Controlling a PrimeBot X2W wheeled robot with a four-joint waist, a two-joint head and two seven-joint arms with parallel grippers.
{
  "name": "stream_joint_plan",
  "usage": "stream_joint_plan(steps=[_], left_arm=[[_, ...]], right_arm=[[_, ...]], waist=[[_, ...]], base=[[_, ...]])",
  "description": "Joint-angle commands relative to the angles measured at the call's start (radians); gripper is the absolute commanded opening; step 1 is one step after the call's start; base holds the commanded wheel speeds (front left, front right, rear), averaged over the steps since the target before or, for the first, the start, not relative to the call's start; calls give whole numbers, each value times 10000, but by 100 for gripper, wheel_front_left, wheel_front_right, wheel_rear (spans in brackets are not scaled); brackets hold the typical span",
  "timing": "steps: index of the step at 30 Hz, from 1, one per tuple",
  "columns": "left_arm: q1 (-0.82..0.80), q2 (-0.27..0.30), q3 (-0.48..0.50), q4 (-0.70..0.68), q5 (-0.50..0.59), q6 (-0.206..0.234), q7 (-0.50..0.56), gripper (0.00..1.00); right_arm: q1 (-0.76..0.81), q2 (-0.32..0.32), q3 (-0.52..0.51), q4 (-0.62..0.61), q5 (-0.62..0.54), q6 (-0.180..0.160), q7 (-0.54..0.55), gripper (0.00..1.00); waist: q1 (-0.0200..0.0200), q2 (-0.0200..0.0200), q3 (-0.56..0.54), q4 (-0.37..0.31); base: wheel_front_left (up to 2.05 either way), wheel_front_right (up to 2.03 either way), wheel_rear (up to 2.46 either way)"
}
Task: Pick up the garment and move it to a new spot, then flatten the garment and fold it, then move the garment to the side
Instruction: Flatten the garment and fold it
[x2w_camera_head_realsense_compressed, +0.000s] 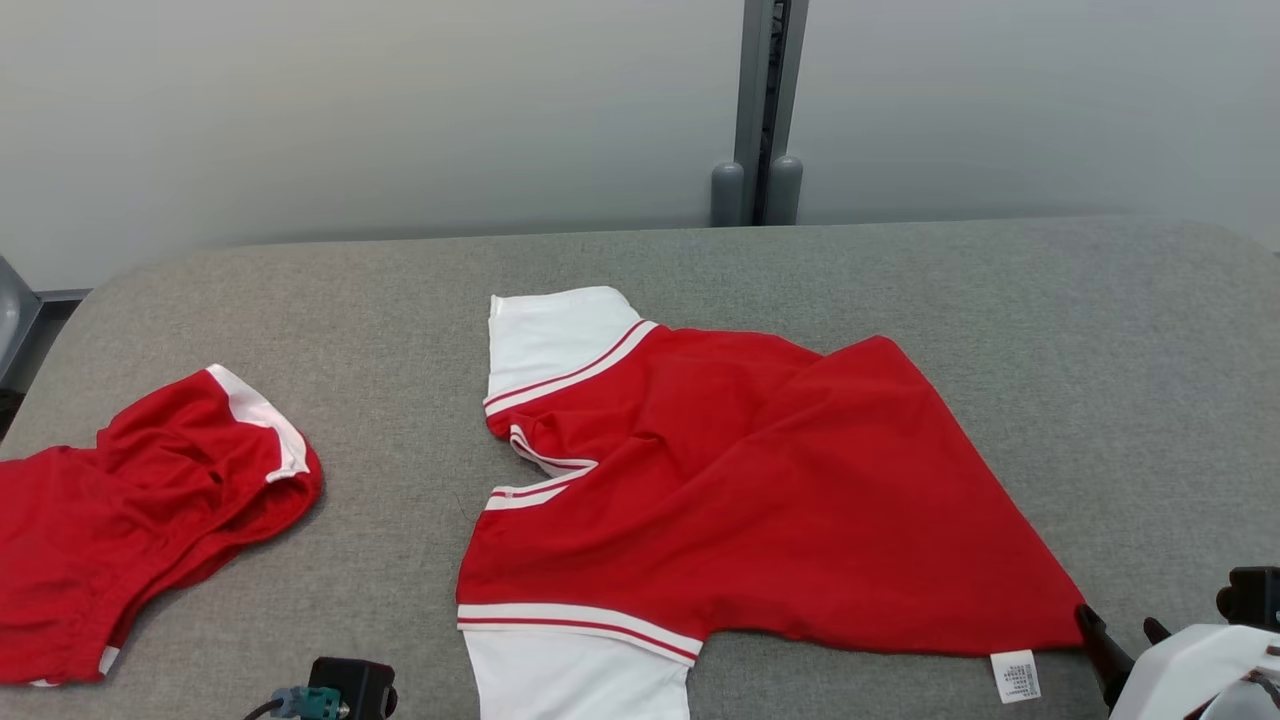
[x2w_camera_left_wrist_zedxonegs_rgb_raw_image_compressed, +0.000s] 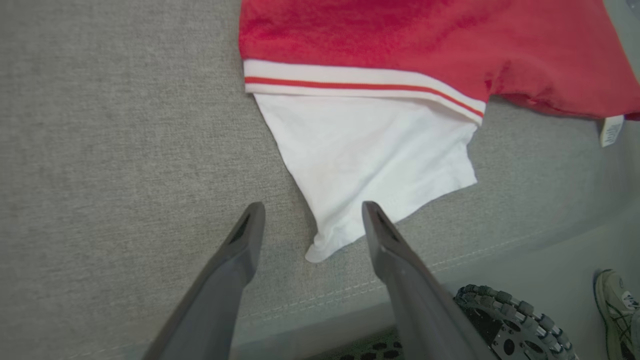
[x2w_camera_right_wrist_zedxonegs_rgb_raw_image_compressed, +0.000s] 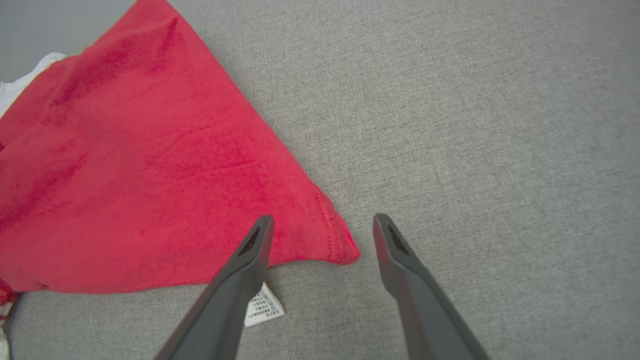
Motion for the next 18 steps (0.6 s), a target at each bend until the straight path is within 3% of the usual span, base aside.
stream_joint_plan(steps=[1, 18], left_arm=[[-278, 16, -41, 46, 21, -78, 81, 100], [-866, -307, -614, 675, -107, -554, 669, 100]], right_arm=[[-225, 22, -79, 131, -61, 20, 72, 100], [-966, 307, -308, 1679, 126, 20, 46, 100]], waist=[[0, 0, 162, 89], [0, 0, 694, 425]], base=[[0, 0, 0], [0, 0, 0]])
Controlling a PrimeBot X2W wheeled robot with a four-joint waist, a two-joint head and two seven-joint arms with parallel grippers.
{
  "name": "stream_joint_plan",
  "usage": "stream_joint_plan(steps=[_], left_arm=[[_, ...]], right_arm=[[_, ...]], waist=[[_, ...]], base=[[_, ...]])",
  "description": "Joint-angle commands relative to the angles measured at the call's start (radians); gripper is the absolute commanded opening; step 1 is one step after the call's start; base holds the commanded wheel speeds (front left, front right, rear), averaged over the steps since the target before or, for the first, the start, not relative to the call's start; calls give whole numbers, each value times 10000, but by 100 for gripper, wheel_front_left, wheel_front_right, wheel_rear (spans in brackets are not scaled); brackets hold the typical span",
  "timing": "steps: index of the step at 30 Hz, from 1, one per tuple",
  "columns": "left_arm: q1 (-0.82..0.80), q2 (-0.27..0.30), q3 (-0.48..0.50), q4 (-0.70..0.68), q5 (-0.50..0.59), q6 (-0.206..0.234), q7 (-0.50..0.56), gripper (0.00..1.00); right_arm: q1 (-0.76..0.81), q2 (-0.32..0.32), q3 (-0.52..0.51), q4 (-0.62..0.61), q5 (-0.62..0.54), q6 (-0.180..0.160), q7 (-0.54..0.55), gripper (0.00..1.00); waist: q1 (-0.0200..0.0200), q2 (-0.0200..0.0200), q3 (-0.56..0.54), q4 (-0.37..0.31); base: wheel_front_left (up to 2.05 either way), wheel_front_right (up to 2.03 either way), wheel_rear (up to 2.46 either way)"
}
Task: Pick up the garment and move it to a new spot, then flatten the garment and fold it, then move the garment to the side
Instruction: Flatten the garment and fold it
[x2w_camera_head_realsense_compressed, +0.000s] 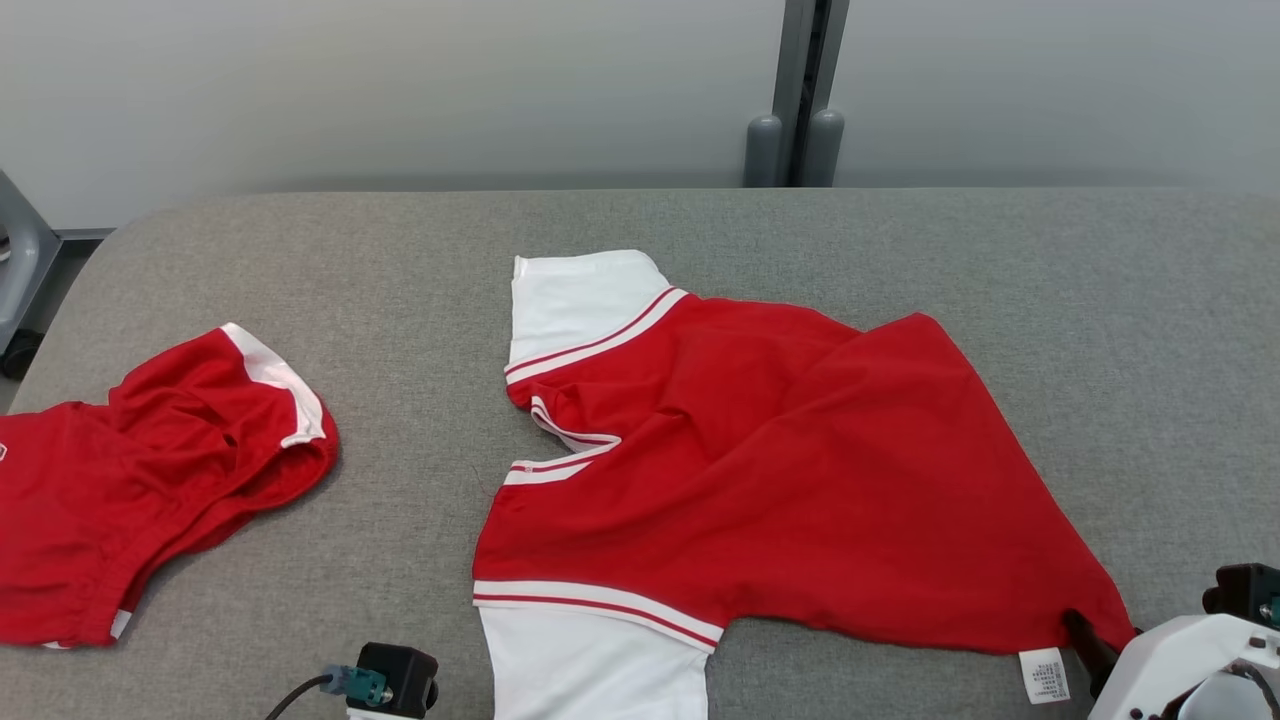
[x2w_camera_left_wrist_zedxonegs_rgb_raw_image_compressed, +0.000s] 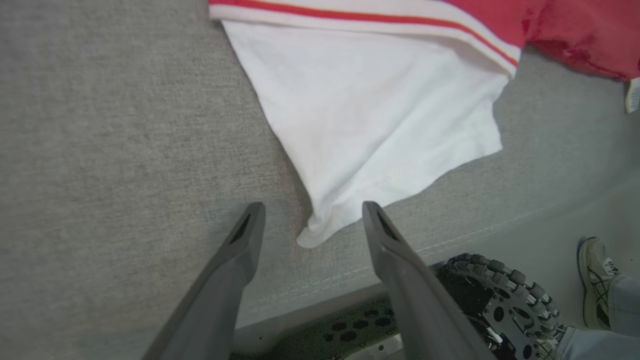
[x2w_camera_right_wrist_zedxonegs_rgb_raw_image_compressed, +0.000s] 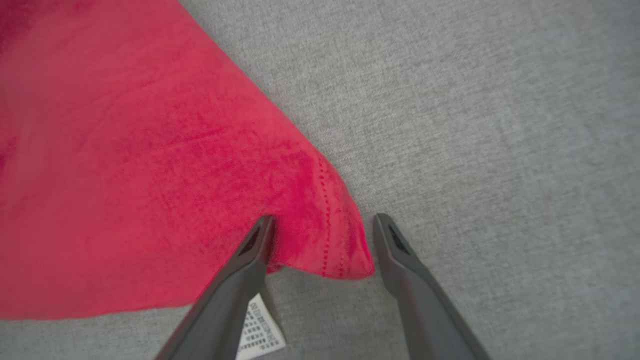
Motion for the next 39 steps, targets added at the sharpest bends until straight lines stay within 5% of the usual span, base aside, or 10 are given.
stream_joint_plan(steps=[1, 3, 5, 8, 9, 12, 19, 28, 36, 39], left_arm=[[-228, -12, 3, 116, -23, -67, -20, 100], [-337, -94, -67, 432, -31, -180, 26, 100], [-556, -296, -209, 916, -119, -462, 6, 100], [-740, -523, -281, 1334, -171, -682, -60, 100], [-797, -578, -285, 1471, -167, -746, -112, 98], [-941, -672, -358, 1721, -141, -989, -307, 0], [-831, -528, -158, 1600, -274, -1353, -779, 0], [-1211, 227, 376, -254, -35, -1159, -919, 0], [-3744, 979, 1040, -729, 474, -1564, -344, 0], [-5328, 817, 1264, -167, 550, -1972, -244, 0]], right_arm=[[-134, -45, 34, 110, 71, 20, -51, 100], [-178, -55, 93, 225, 119, 20, -100, 100], [-299, -44, 206, 370, 182, 20, -155, 87], [-365, -43, 301, 520, 244, 20, -226, 62], [-400, -46, 346, 596, 273, 20, -215, 46], [-433, -94, 476, 709, 383, 20, -299, 0], [-278, -361, 742, 501, 726, 20, -771, 0], [125, -740, 1012, -1185, 1373, 20, -1055, 0], [-1562, -1157, 1151, -2515, 1991, 20, -1245, 0], [-2715, -1359, 1231, -2485, 2322, 20, -1248, 0]], waist=[[0, -1, 38, 12], [0, -1, 84, 16], [0, -1, 155, -3], [0, -1, 215, -8], [0, -1, 217, -10], [0, -1, 191, -8], [0, -1, -116, 79], [0, -1, -537, 34], [0, -1, 260, -218], [0, -1, 859, -206]], base=[[0, 0, 0], [0, 0, 0], [0, 0, 0], [0, 0, 0], [0, 0, 0], [0, 0, 0], [0, 0, 0], [0, 0, 0], [0, 0, 0], [0, 0, 0]])
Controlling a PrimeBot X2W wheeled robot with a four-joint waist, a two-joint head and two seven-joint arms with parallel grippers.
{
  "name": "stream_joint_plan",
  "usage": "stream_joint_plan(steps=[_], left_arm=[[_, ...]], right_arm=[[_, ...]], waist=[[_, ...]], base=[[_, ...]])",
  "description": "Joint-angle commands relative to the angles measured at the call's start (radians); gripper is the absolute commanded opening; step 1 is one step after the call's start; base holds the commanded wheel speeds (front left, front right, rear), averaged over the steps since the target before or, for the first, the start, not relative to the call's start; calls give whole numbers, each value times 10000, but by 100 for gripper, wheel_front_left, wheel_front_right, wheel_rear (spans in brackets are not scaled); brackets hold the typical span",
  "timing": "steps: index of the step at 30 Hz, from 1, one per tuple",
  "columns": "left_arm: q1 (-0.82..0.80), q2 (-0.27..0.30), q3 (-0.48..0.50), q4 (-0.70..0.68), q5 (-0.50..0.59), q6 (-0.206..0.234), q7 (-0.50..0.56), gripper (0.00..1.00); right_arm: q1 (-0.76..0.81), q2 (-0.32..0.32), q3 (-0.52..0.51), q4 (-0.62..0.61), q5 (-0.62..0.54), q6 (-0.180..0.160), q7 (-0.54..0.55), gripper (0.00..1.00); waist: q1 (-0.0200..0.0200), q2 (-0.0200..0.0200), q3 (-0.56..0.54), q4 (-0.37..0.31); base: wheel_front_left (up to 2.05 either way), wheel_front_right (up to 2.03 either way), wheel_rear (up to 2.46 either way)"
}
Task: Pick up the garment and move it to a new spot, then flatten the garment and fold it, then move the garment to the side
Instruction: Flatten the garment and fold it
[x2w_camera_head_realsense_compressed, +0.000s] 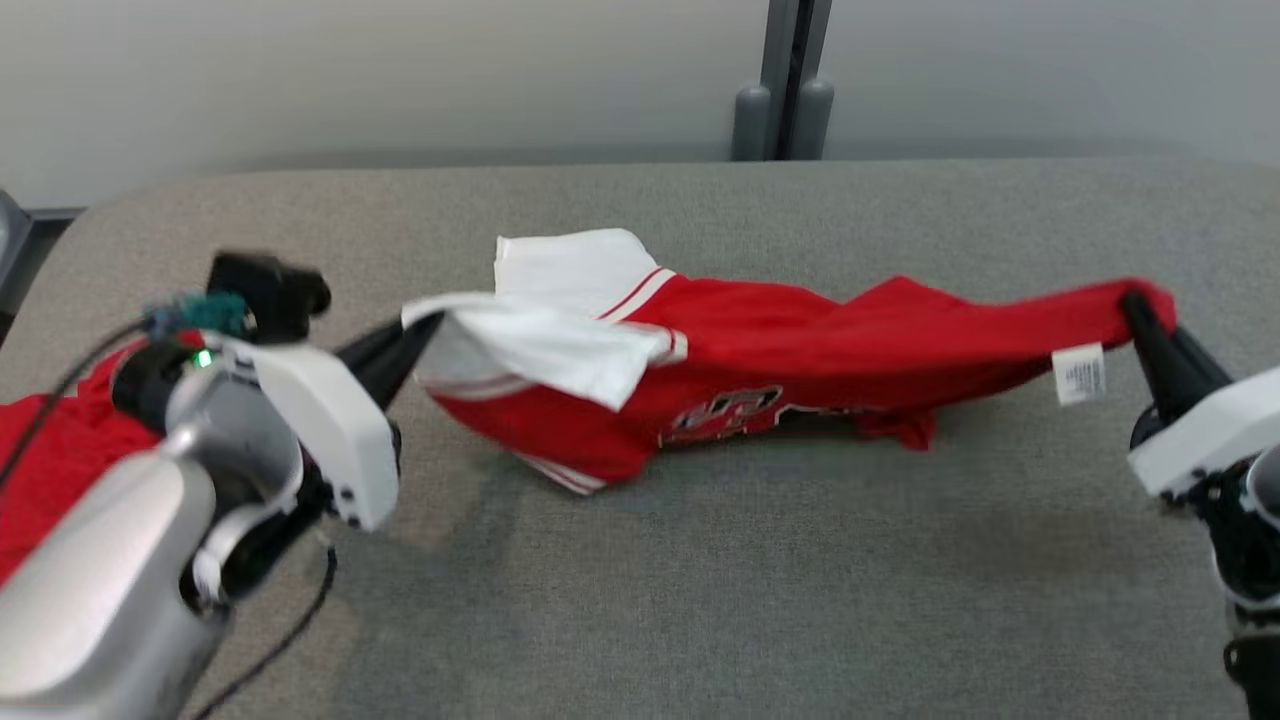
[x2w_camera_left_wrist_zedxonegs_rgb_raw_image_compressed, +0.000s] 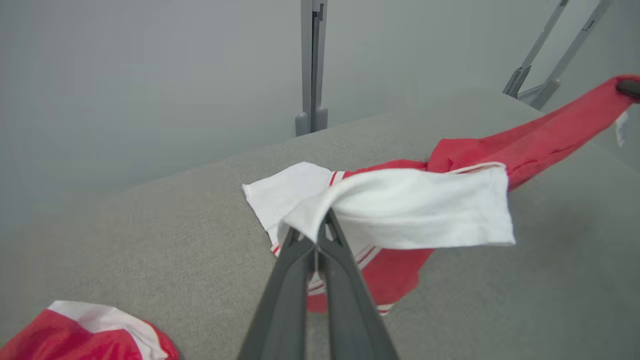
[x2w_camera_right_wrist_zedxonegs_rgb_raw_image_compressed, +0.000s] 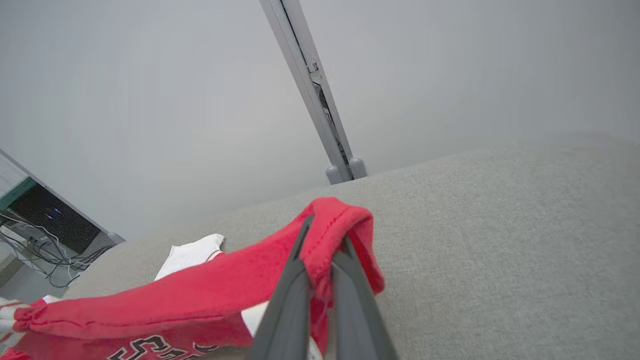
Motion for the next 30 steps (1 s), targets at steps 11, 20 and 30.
stream_joint_plan(steps=[11, 20, 30], left_arm=[[-6026, -802, -43, 3634, 1003, -1101, -262, 0], [-10291, -1213, -253, 6733, 1836, -1261, -1976, 0], [-12093, -1947, -777, 9081, 1835, -1283, -3971, 0]], right_arm=[[-4912, -1020, 619, 1287, 756, 20, -356, 0], [-8890, -1467, 1580, 2813, 1085, 19, -990, 0], [-11131, -1781, 2860, 4269, 1214, 19, -2128, 0]], waist=[[0, 0, 2754, -63], [0, 0, 3970, -332], [0, 0, 3743, -300]], base=[[0, 0, 0], [0, 0, 0], [0, 0, 0]])
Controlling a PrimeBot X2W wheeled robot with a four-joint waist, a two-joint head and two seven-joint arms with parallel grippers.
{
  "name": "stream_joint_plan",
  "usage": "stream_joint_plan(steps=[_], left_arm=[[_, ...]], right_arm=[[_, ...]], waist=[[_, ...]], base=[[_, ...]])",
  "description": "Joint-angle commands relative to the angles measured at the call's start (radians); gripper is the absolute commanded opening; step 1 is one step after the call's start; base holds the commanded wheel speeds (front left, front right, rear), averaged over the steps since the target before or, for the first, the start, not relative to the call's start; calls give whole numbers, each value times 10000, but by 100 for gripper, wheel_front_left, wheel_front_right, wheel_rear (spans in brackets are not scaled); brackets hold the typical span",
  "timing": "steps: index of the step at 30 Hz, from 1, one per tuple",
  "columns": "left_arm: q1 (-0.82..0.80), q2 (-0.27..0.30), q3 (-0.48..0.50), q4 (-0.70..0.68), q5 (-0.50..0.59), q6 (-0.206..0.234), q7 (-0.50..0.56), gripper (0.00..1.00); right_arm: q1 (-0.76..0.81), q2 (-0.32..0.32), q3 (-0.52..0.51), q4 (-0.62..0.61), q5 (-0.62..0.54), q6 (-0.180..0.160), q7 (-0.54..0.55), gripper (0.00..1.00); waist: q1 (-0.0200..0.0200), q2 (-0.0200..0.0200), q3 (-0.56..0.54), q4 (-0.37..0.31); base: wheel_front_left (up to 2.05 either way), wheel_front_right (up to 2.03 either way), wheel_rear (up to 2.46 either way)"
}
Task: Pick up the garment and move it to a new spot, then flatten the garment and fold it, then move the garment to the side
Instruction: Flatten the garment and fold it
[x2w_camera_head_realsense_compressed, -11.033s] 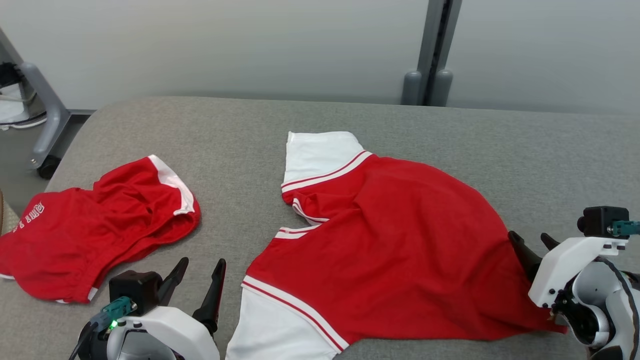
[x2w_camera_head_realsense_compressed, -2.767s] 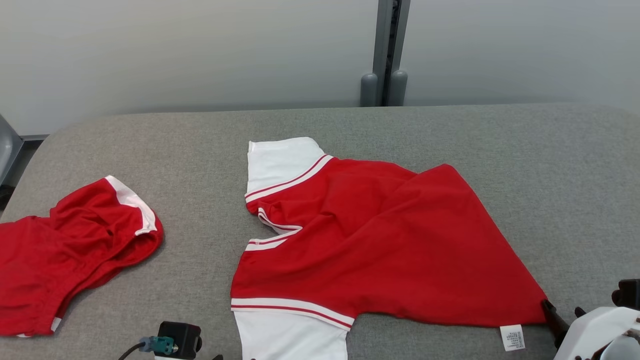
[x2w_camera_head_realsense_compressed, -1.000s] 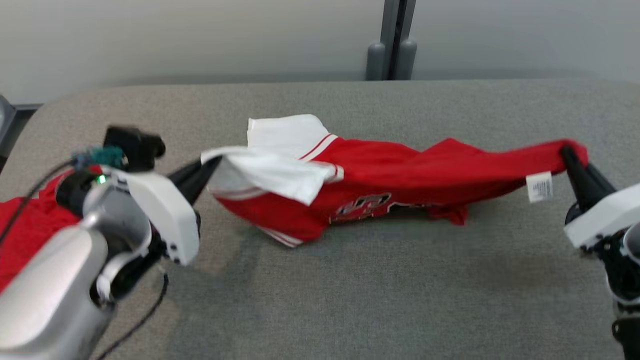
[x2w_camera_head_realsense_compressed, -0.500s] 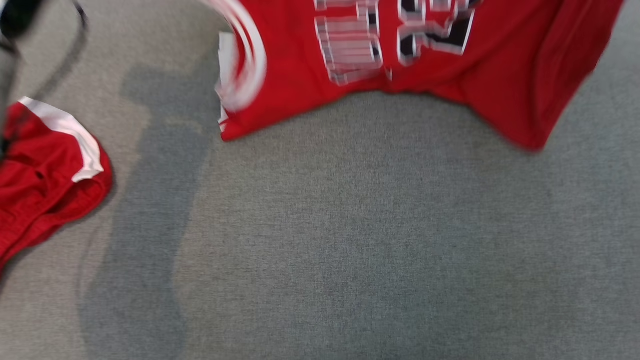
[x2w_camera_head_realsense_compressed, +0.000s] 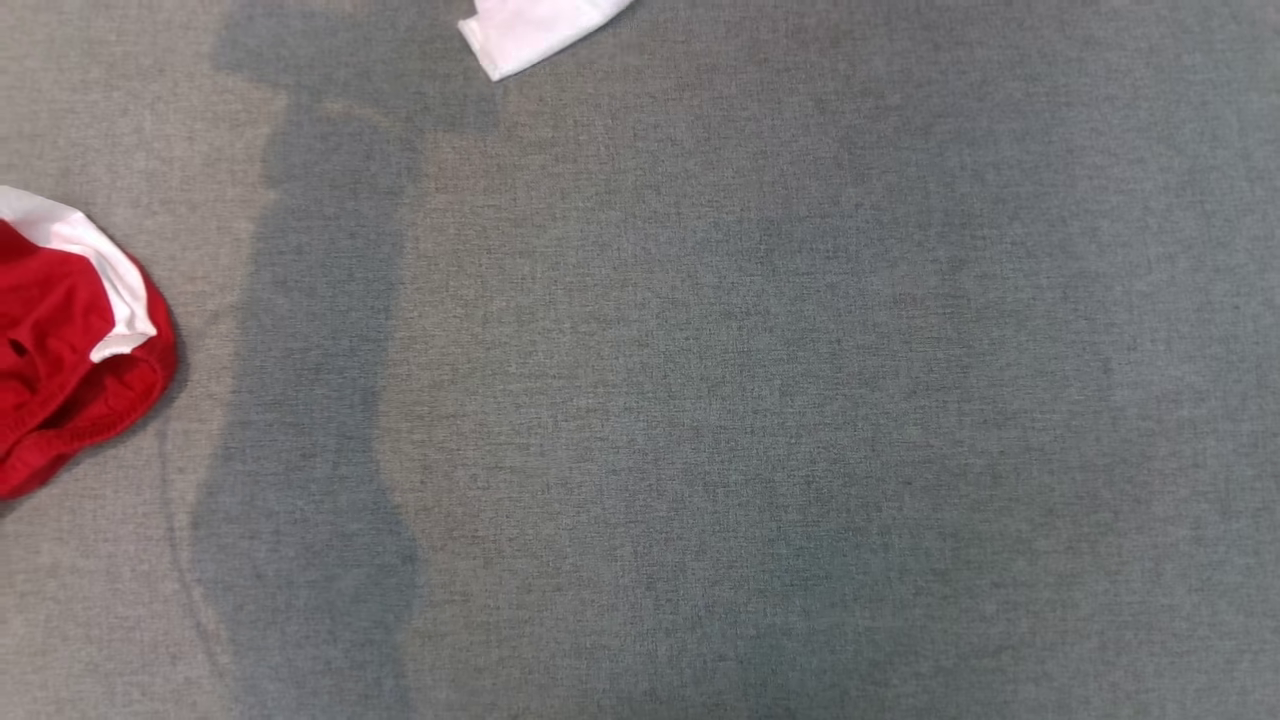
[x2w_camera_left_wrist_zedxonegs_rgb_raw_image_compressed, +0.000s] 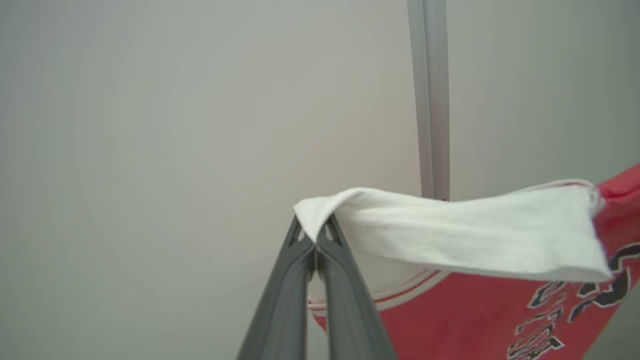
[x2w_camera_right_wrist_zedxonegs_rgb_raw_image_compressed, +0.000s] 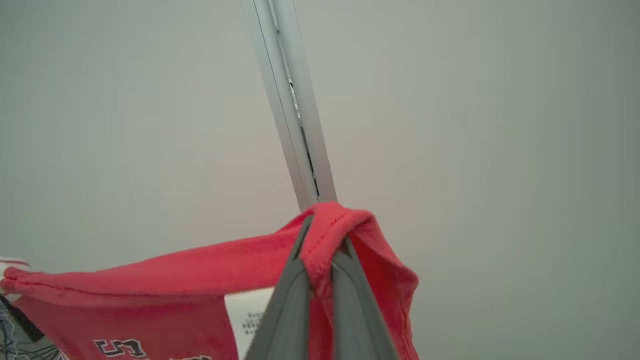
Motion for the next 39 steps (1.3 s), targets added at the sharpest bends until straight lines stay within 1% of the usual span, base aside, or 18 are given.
stream_joint_plan(steps=[1, 4, 5, 7, 9, 12, 13, 17, 20, 24, 25, 29, 30, 31, 32, 33, 36, 39], left_arm=[[-30, -75, -234, 163, -198, -15, -125, 0], [253, -71, -726, 374, -550, -16, -201, 0], [532, -36, -1077, 407, -899, -17, -94, 0], [1441, 269, -2047, 189, -1541, -17, 393, 0], [2052, 488, -2472, -23, -2082, -17, 840, 0], [3141, 946, -3151, -473, -2933, -17, 1803, 0], [3141, 946, -3151, -473, -2933, -17, 1803, 0], [4667, 1605, -3752, -1263, -4177, -18, 3197, 0], [5836, 2210, -4171, -2154, -5038, -18, 4207, 0], [7310, 3113, -4557, -3451, -5907, -18, 5079, 0], [7944, 3513, -4665, -4111, -6235, 52, 5453, 0], [9196, 4389, -4906, -5719, -6957, 461, 6202, 0], [9498, 4599, -4954, -6205, -7195, 583, 6377, 0], [9498, 4599, -4954, -6205, -7195, 583, 6377, 0], [9800, 4829, -4996, -6670, -7394, 727, 6544, 0], [10272, 5333, -5057, -7562, -7749, 1027, 6789, 0], [10893, 6011, -5232, -8758, -8059, 1492, 7124, 0], [11380, 6574, -5329, -9721, -8460, 1873, 7375, 0]], right_arm=[[-146, -89, 288, 202, 124, 19, -35, 0], [92, -191, 779, 532, 360, 19, -8, 0], [399, -282, 1072, 726, 576, 19, 14, 0], [1357, -454, 1763, 930, 1141, 19, 221, 0], [1982, -562, 2060, 960, 1528, 19, 332, 0], [3101, -677, 2638, 906, 2101, 19, 704, 0], [3101, -677, 2638, 906, 2101, 19, 704, 0], [4486, -930, 3304, 753, 2770, 17, 1257, 0], [5464, -1070, 3726, 568, 3263, 17, 1840, 0], [6674, -1294, 4019, 142, 3968, 17, 2515, 0], [7254, -1415, 4079, -115, 4306, 17, 2855, 0], [8403, -1804, 4144, -818, 4805, 17, 3504, 0], [8693, -1900, 4116, -994, 4951, 17, 3676, 0], [8693, -1900, 4116, -994, 4951, 17, 3676, 0], [9020, -2009, 4088, -1138, 5086, 17, 3877, 0], [9589, -2268, 4006, -1468, 5269, 17, 4242, 0], [10477, -2670, 3844, -1925, 5511, 17, 4902, 0], [11311, -3092, 3557, -2410, 5580, 17, 5426, 0]], waist=[[0, 0, -104, 66], [0, 0, -237, 132], [0, 0, -384, 175], [0, 0, -942, 248], [0, 0, -1349, 259], [0, 0, -2024, 244], [0, 0, -2024, 244], [0, 0, -2962, 209], [0, 0, -3565, 144], [0, 0, -4280, 73], [0, 0, -4527, 41], [0, 0, -4938, -27], [0, 0, -5012, -41], [0, 0, -5012, -41], [0, 0, -5086, -51], [0, 0, -5162, -67], [0, 0, -5208, -64], [0, 0, -5256, -51]], base=[[0, 0, 0], [0, 0, 0], [0, 0, 0], [0, 0, 0], [0, 0, 0], [0, 0, 0], [0, 0, 0], [0, 0, 0], [0, 0, 0], [0, 0, 0], [0, 0, 0], [0, 0, 0], [0, 0, 0], [0, 0, 0], [0, 0, 0], [0, 0, 0], [0, 0, 0], [0, 0, 0]])
